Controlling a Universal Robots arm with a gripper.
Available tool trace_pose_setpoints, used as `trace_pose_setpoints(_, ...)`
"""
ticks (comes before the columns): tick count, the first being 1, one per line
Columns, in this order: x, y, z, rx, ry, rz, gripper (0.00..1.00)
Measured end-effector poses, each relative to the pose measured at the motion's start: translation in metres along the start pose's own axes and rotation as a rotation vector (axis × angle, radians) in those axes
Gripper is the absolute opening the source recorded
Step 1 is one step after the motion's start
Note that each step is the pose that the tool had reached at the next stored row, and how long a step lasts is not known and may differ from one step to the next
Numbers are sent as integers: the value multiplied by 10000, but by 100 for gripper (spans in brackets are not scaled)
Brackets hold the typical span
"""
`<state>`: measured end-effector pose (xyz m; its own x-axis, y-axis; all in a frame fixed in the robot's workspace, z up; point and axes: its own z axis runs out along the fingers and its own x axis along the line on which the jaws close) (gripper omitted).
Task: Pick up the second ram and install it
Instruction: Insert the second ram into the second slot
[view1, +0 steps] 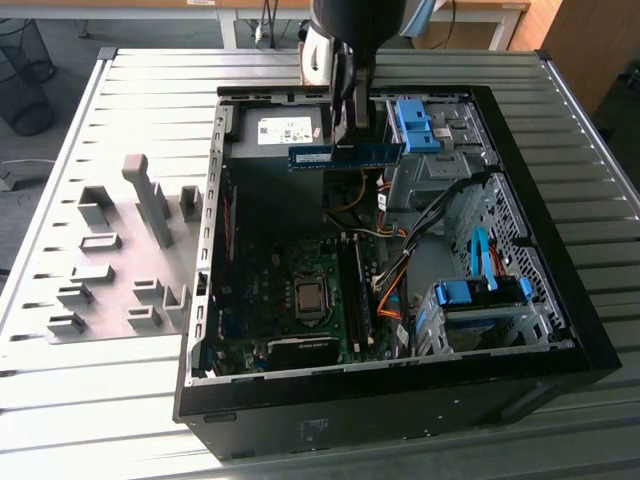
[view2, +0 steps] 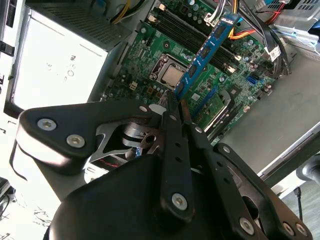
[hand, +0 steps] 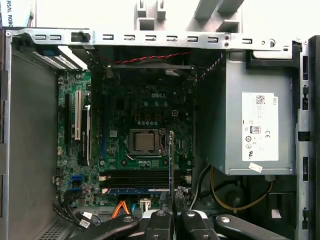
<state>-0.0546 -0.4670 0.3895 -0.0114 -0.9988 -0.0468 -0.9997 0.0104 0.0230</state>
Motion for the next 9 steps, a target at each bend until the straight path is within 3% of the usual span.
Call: trace_pose_setpoints(9, 1, -1, 31, 70, -34, 1500, 14)
